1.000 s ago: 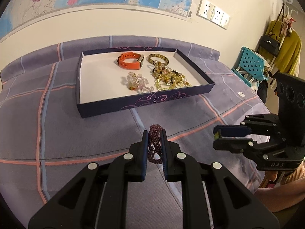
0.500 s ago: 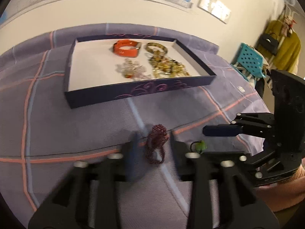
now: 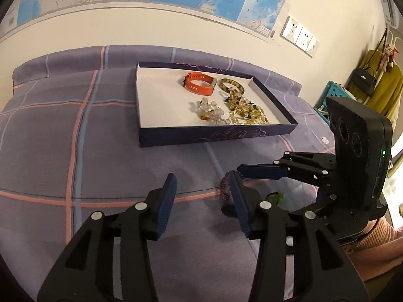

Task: Organize jewelry
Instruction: 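Pass the maroon bracelet from the left tool into the closing right tool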

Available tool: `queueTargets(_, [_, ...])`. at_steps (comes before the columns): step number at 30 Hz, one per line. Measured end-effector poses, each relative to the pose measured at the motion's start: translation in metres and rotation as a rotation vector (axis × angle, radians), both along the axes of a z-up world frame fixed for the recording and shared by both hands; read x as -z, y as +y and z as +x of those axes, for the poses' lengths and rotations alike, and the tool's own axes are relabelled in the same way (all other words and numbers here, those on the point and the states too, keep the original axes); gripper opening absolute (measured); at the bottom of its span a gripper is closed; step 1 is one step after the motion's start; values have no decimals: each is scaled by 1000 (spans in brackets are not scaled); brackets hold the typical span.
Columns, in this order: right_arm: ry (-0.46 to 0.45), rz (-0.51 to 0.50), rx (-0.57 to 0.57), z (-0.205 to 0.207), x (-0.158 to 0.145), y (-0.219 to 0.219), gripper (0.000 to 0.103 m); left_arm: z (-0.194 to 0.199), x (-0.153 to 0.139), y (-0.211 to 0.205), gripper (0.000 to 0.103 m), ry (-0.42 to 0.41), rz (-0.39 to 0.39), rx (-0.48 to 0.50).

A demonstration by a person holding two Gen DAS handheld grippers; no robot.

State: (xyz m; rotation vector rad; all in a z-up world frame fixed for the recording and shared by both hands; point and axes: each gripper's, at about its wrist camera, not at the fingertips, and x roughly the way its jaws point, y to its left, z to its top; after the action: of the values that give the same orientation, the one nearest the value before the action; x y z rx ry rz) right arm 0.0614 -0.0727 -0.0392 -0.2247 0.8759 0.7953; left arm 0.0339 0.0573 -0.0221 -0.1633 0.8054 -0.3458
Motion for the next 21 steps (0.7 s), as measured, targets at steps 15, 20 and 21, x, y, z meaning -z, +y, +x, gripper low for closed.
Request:
queueTargets(15, [42, 128, 169, 4, -10, -72, 14, -7, 8, -38, 51, -7, 72, 75])
queueTargets(20, [30, 157, 216, -3, -18, -96, 14, -10, 12, -55, 54, 0, 86, 121])
queueTargets(21, [27, 160, 225, -4, -19, -101, 14, -10, 13, -59, 54, 2, 89, 128])
